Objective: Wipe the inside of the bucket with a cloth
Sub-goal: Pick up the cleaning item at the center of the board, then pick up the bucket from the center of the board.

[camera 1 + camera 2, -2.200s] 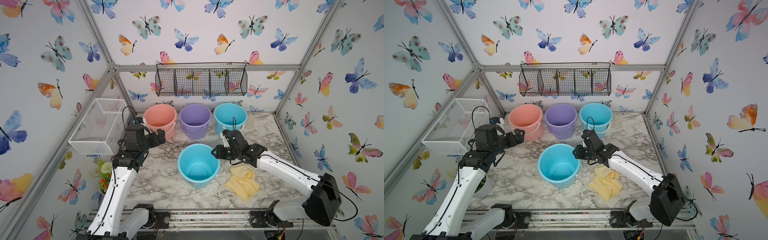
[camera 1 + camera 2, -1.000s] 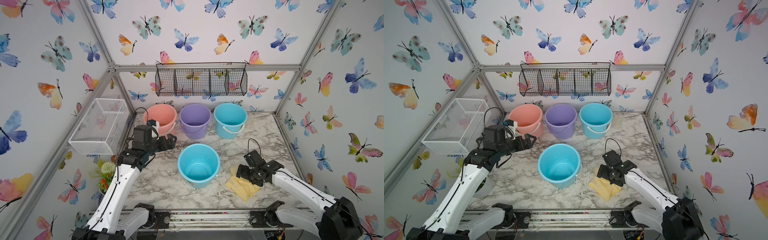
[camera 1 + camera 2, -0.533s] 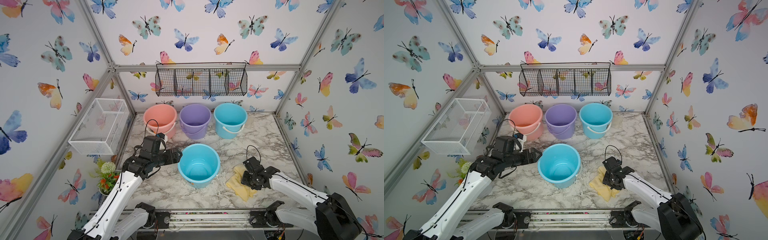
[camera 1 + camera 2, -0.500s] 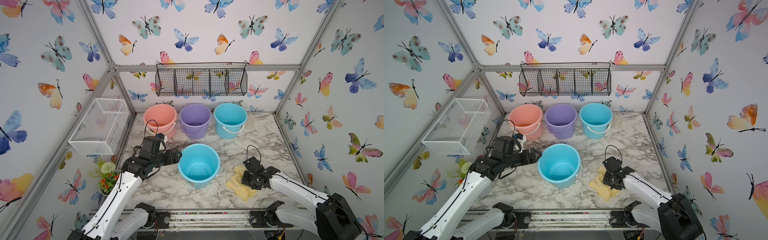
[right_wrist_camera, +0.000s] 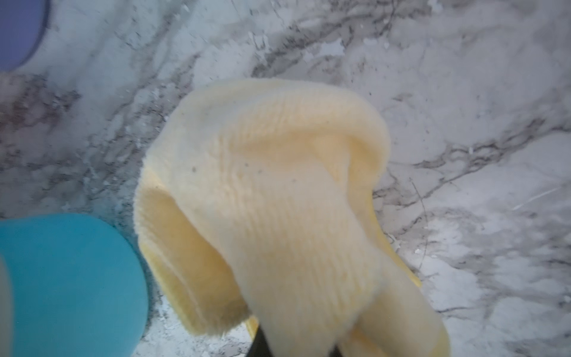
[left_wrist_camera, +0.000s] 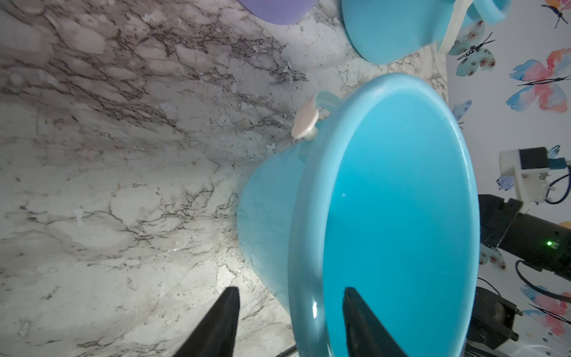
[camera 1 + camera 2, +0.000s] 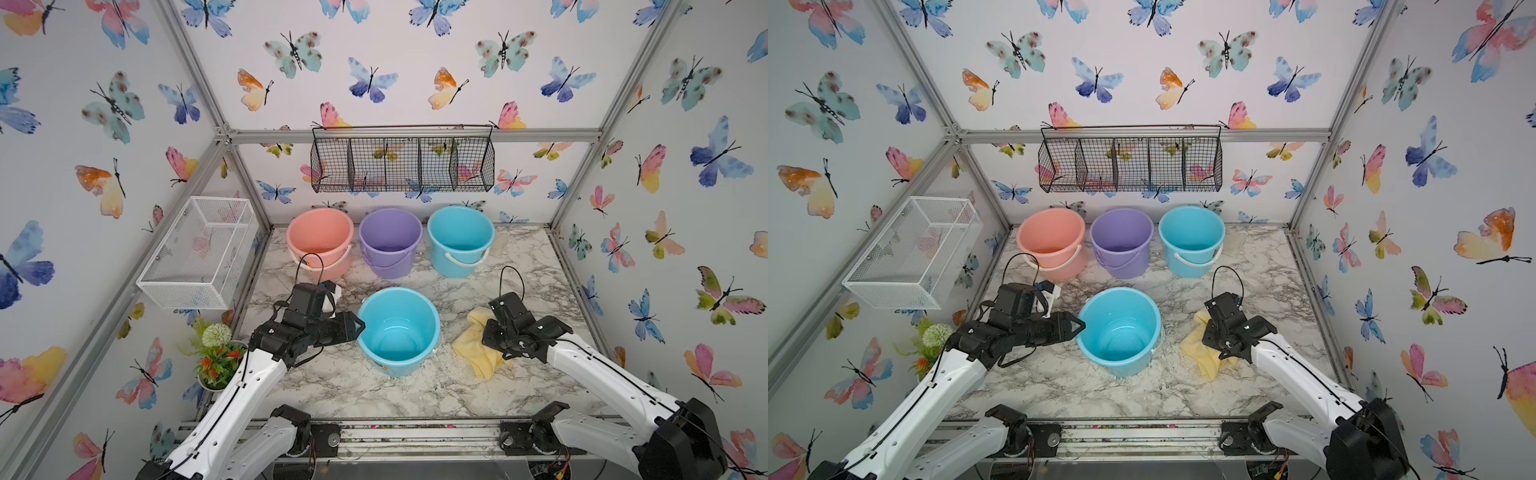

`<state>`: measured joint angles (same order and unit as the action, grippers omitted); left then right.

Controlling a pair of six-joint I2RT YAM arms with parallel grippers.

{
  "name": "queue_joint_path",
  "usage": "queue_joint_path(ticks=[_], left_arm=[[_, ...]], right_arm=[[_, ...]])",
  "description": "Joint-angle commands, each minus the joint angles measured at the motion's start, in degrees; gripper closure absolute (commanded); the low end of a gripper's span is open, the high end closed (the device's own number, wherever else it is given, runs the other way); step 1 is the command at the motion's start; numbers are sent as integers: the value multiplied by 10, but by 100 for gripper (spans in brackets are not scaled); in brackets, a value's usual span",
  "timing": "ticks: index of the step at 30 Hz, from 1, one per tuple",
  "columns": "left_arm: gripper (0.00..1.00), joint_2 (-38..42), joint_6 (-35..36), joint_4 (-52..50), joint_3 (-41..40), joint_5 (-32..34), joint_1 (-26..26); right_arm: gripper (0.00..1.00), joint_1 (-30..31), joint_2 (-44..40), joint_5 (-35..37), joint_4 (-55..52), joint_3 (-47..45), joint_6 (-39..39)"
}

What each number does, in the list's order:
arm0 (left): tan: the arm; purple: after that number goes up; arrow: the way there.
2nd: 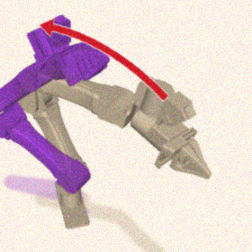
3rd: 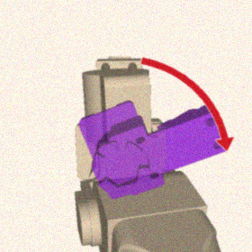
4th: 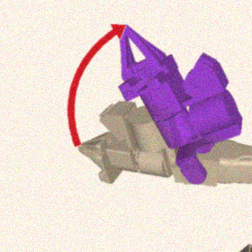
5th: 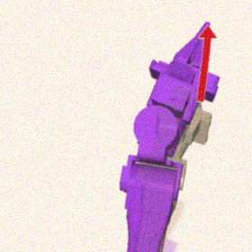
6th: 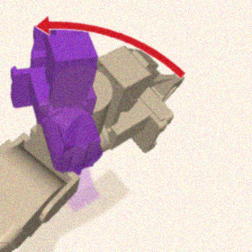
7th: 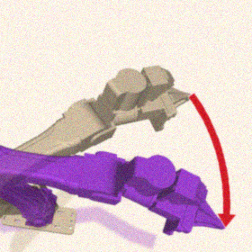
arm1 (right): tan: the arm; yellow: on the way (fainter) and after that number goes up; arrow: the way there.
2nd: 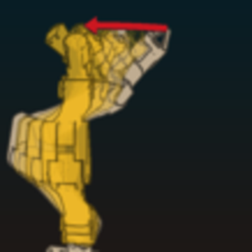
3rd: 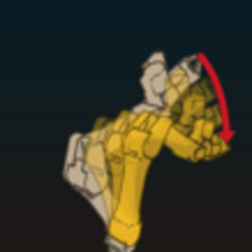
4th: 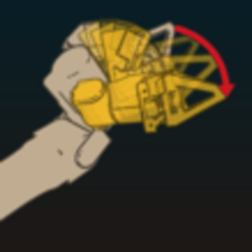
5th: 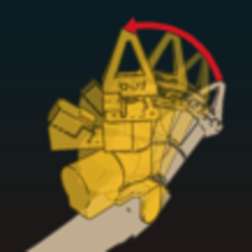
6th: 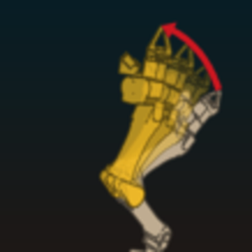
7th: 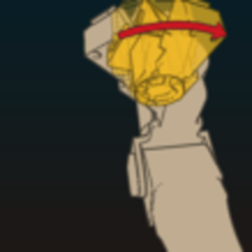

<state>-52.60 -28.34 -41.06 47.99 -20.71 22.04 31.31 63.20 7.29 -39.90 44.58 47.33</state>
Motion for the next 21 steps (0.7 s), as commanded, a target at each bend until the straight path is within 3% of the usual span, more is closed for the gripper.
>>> queue_joint_path(ticks=[1, 11, 15, 21], left_arm=[[54, -1, 6, 11, -5, -20, 4], [88, -12, -1, 46, -13, -50, 4], [99, -17, -1, 48, -6, -51, 4], [100, -27, -5, 44, 13, -55, 6]], right_arm=[[97, -3, -11, 13, -53, 68, -28], [98, 5, 21, -92, -101, 283, -78], [98, 51, 49, -122, -94, 361, -74], [98, 171, 112, -109, -61, 435, -63]])
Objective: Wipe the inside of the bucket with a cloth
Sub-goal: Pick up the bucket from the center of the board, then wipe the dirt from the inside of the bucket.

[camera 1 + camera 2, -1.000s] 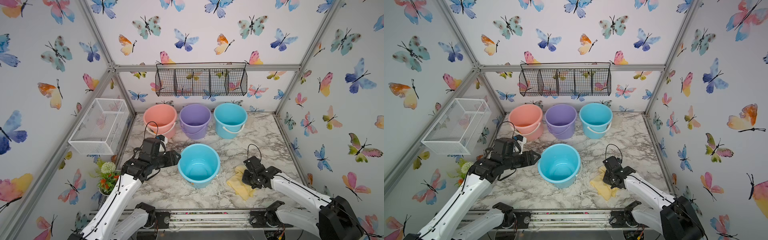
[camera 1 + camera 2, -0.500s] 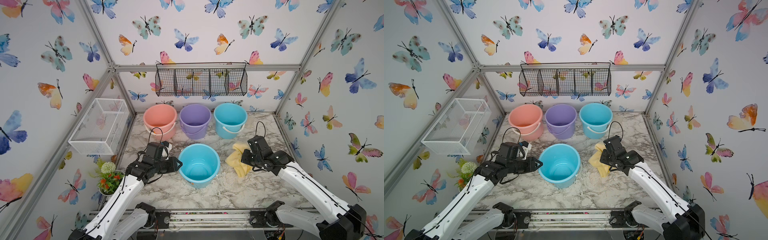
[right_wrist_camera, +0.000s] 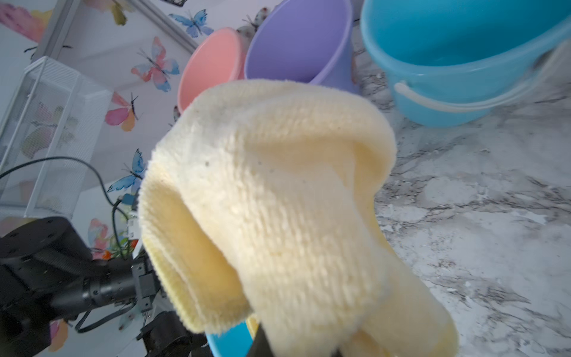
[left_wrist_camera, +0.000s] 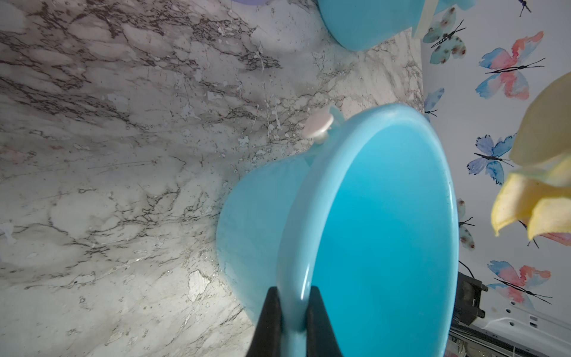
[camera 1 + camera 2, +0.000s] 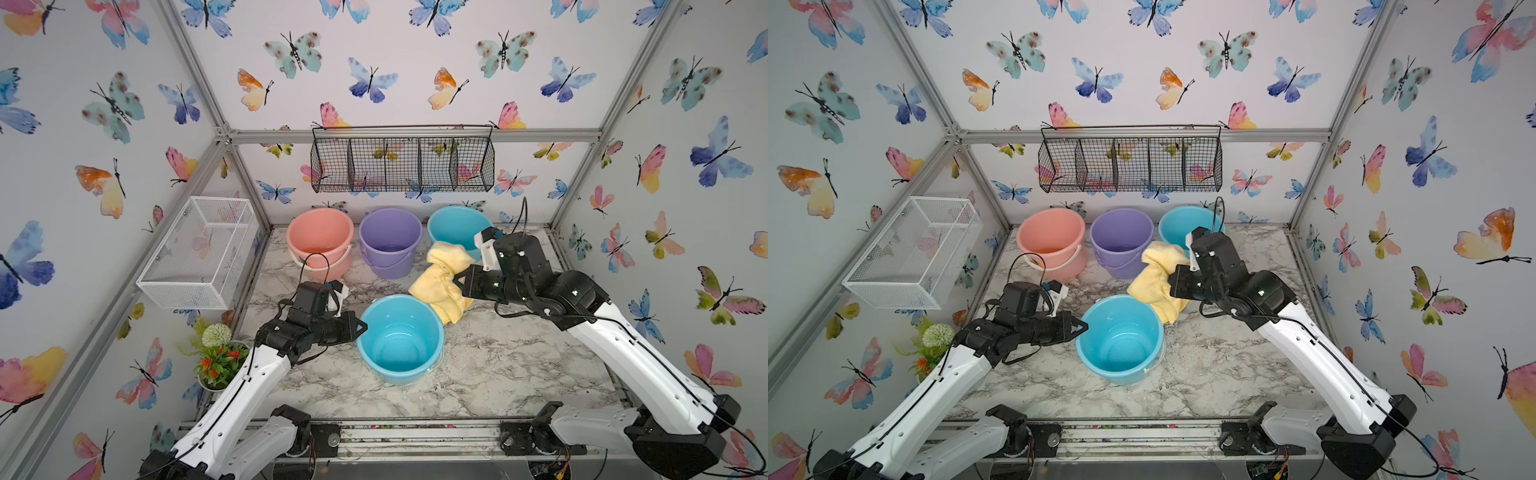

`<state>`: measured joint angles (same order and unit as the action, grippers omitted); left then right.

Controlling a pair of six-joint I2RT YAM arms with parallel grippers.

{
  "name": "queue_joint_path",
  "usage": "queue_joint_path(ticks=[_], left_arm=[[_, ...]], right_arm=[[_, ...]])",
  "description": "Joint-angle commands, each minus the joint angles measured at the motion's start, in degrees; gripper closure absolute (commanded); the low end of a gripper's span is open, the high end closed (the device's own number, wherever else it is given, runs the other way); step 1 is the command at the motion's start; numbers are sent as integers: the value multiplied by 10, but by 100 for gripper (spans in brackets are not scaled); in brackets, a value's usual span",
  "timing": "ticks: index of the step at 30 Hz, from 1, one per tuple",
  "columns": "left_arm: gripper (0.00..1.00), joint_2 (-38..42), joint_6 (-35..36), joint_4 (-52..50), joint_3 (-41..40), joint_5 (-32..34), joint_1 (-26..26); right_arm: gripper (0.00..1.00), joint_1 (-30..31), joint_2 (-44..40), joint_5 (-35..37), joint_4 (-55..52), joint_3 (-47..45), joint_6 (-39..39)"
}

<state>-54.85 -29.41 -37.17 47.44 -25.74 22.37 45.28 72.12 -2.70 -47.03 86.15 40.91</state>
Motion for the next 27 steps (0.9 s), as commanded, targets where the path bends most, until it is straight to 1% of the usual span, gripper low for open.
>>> queue_joint_path(ticks=[1, 5, 10, 14, 20, 27], left_arm=[[100, -6, 4, 4, 20, -4, 4], [100, -14, 1, 5, 23, -2, 5], [100, -15, 1, 10, 29, 5, 7], [100, -19, -2, 19, 33, 10, 8], [100, -22, -3, 18, 36, 20, 14], [100, -24, 0, 20, 48, 45, 37]], right_arm=[[98, 48, 33, -6, 18, 22, -1], [98, 102, 75, 9, 53, 14, -3], [98, 139, 132, 26, 75, -5, -37], [98, 147, 166, 27, 84, -49, -85], [98, 147, 211, -4, 84, -96, -179], [98, 147, 260, -14, 109, -127, -217]])
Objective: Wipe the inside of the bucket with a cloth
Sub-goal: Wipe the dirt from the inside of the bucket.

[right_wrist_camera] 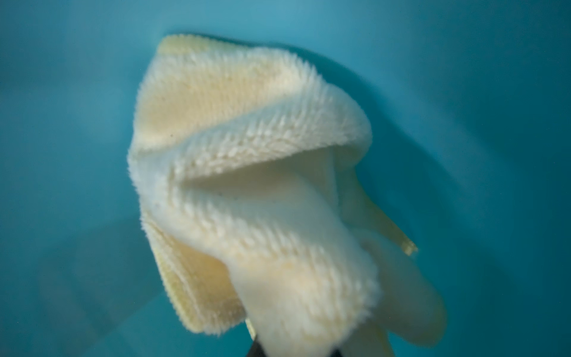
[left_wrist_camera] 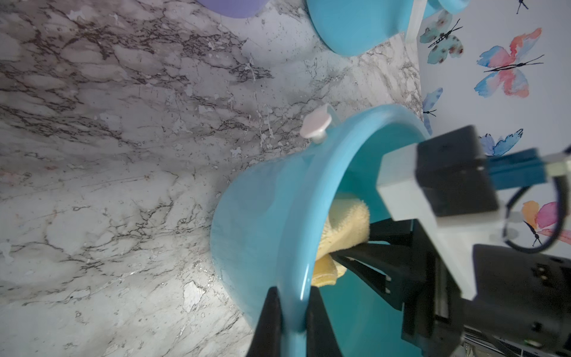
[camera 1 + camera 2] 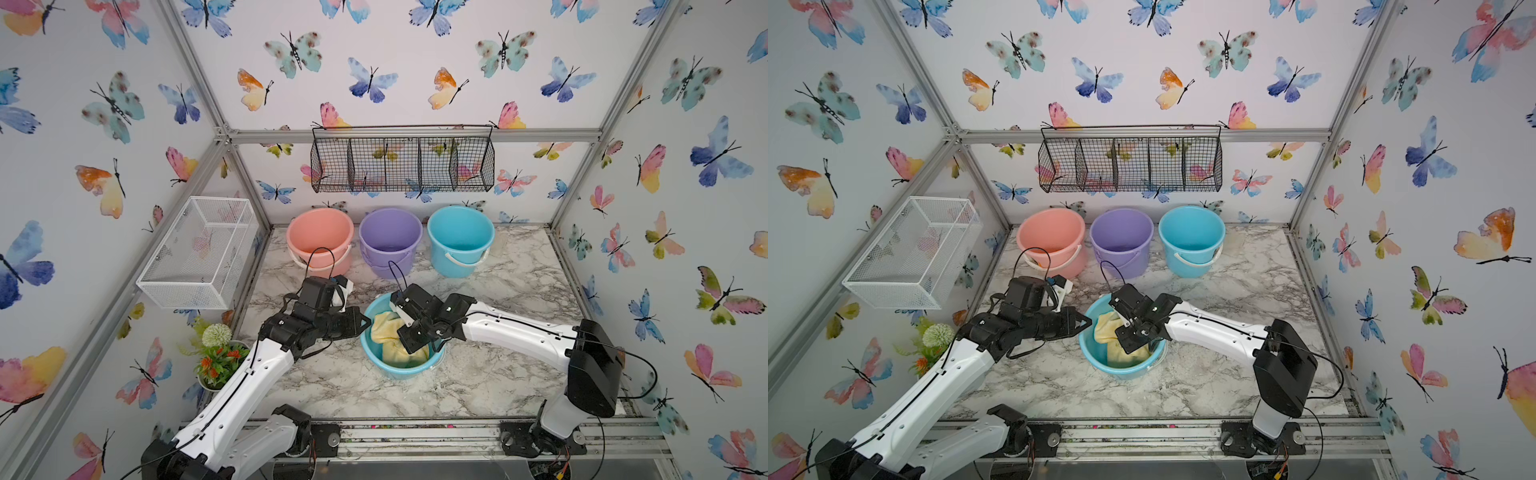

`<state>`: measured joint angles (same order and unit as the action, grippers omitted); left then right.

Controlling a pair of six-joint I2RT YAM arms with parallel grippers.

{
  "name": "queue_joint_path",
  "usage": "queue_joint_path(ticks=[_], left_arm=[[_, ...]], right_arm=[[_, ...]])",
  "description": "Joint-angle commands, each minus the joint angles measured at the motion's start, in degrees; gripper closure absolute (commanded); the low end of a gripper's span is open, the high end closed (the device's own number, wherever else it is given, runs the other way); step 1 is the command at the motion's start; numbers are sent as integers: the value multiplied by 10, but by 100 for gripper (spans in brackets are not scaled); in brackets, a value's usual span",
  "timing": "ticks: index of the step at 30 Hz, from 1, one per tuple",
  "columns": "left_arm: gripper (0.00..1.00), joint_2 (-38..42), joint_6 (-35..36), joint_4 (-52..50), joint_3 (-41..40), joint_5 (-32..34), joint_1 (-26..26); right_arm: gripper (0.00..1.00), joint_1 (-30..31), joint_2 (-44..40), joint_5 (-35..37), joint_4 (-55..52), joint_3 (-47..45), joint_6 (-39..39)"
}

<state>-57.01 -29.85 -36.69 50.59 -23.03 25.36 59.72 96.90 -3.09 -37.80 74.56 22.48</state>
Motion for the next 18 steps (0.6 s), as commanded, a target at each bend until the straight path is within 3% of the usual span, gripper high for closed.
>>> queue_joint_path(ticks=[1, 11, 18], left_arm=[[100, -5, 3, 15, 17, 18, 10], [100, -23, 2, 19, 17, 36, 36], [100, -42, -3, 21, 10, 37, 53]], right_arm=[[98, 2, 18, -14, 29, -17, -35], [98, 2, 117, -48, 56, -16, -67], [98, 2, 169, 63, 51, 9, -80]])
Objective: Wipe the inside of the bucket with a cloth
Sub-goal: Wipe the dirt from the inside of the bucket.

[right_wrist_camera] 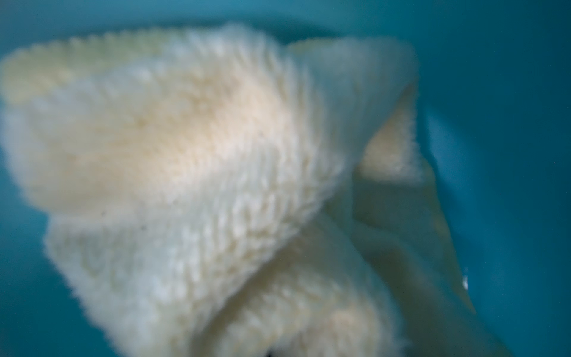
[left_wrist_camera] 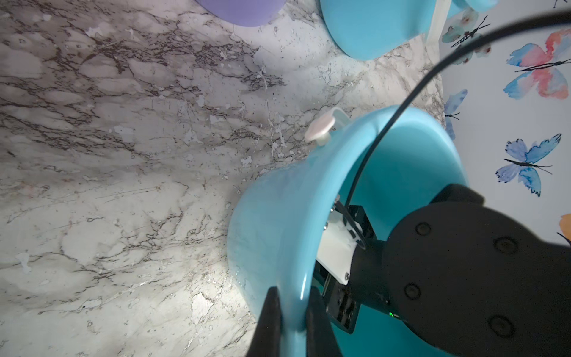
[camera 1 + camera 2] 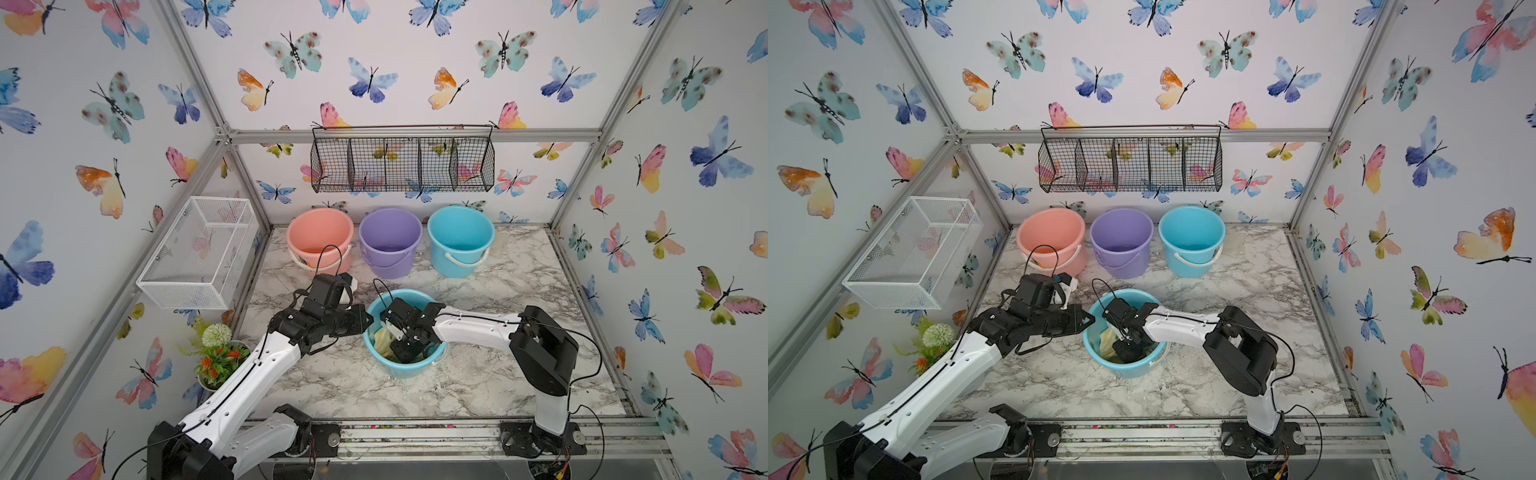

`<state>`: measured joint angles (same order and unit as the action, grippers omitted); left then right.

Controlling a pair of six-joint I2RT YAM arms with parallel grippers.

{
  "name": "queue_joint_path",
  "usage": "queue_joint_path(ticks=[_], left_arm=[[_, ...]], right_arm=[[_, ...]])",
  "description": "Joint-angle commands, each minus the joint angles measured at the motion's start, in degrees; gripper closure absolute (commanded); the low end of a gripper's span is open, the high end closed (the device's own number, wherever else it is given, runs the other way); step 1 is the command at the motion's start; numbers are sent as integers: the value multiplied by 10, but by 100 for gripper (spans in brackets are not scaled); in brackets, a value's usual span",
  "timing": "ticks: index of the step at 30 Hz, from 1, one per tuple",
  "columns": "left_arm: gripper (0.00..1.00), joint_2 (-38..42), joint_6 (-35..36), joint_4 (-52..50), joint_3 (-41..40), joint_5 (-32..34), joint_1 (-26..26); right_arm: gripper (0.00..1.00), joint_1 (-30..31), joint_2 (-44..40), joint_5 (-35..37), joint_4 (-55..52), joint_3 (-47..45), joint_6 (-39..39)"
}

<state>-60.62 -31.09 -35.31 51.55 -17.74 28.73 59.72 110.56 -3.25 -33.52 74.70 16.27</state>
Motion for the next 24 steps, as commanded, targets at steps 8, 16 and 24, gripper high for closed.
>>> queue_joint_path(ticks=[8, 16, 24], left_arm=[[100, -1, 22, -19, 13, 8, 21], [100, 3, 33, -33, 24, 47, 21], [100, -7, 39, -33, 35, 59, 21]], right_arm=[[98, 2, 89, 198, -84, 56, -13], [98, 2, 69, 203, -243, 62, 28], [98, 2, 27, 11, -269, 27, 4]])
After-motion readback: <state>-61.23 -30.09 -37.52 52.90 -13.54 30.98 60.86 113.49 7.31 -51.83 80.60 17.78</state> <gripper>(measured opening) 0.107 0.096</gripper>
